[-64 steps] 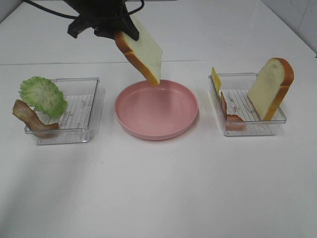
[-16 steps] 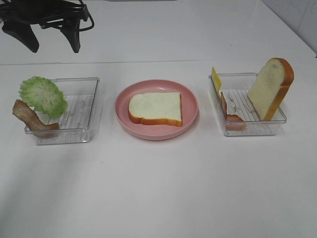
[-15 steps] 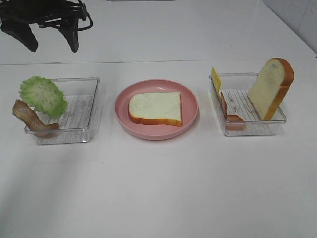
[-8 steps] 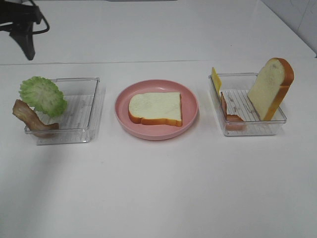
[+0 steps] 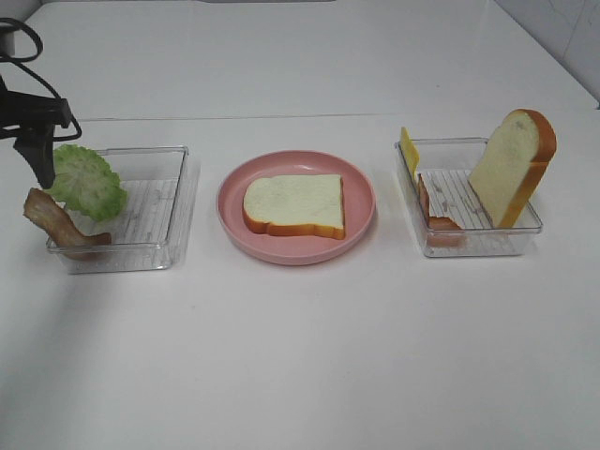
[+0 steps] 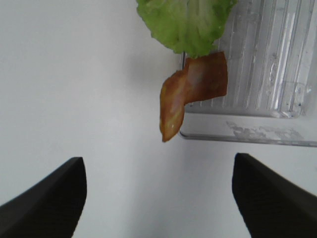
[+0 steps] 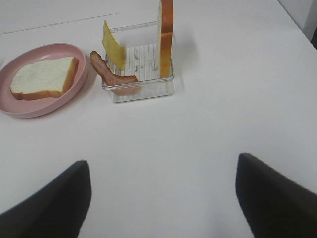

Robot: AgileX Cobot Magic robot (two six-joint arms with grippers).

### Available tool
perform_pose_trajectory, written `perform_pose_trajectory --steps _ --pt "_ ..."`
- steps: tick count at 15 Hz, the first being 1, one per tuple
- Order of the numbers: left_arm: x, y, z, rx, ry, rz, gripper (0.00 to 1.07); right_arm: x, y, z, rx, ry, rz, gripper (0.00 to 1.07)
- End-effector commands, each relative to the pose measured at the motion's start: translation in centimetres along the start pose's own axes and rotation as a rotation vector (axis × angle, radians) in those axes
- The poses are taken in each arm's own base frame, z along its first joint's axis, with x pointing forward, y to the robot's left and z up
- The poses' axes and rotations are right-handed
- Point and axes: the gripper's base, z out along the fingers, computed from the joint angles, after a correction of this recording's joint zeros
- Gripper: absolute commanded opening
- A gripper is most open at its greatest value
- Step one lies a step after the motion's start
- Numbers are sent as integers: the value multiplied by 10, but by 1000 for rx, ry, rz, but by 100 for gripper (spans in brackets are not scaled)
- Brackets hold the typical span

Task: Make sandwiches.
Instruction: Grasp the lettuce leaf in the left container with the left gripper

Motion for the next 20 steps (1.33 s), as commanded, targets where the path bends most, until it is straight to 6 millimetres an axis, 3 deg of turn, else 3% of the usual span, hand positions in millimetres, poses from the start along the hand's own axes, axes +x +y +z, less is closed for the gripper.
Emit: perform_pose_trajectory --steps 1,8,9,12,14,20 --pt "-8 -1 19 -7 -32 13 76 1 0 -1 3 -14 -3 76" --pt "-35 -3 22 13 -288 35 75 1 0 -1 3 -14 -3 76" --pt "-45 -6 30 12 -285 38 69 1 0 -1 3 -14 -3 76" --pt "-56 -9 38 11 -282 37 69 1 0 -1 3 -14 -3 76" --pt "-69 -12 56 -3 -235 36 69 1 0 -1 3 -14 -3 76" --pt "-74 -14 86 -18 -183 41 69 1 0 -1 3 -14 -3 76"
